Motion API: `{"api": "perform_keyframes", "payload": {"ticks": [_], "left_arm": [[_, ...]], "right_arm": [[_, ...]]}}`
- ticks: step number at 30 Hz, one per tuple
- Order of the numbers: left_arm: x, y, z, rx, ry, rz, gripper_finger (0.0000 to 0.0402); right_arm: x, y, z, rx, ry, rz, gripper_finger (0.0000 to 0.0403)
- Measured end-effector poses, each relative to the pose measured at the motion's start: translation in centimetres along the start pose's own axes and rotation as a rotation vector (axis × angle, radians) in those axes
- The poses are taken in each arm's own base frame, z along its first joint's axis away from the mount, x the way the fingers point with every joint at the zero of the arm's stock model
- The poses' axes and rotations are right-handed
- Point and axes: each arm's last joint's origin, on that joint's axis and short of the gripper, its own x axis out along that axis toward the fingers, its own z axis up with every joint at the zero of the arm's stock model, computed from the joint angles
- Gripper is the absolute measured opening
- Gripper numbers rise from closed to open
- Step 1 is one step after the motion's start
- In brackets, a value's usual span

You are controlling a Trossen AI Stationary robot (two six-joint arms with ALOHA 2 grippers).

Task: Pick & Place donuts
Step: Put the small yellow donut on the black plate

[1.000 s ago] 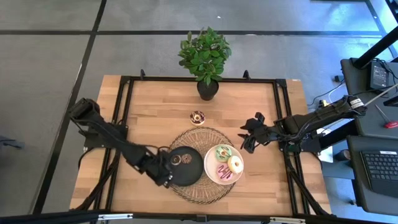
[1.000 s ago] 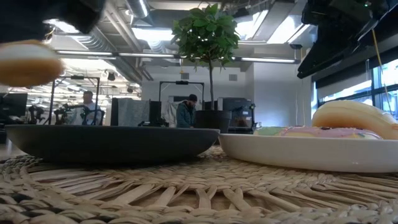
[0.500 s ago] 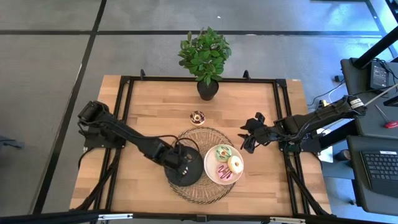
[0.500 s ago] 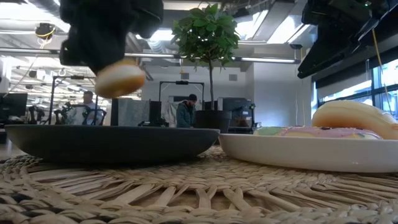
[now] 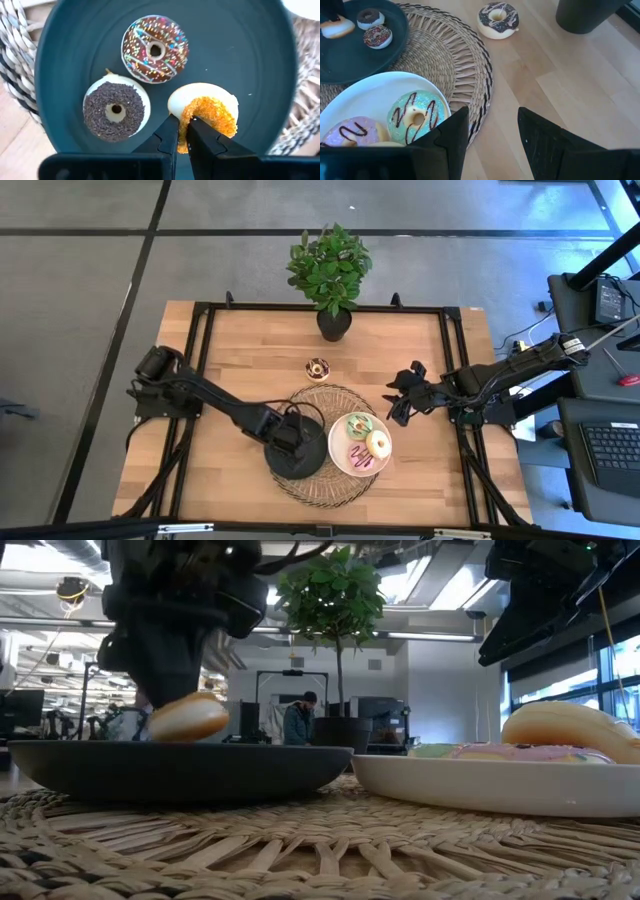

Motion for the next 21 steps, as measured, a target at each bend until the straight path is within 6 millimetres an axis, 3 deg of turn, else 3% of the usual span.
{"api": "perform_keyframes", "payload": {"ticks": [21], "left_arm": [[0.40, 0.29, 0.44, 0.003, 0.019, 0.012, 0.0023]], "right_arm": [[0.00, 0.00, 0.00, -0.007, 0.000, 0.000, 0.0172]]}}
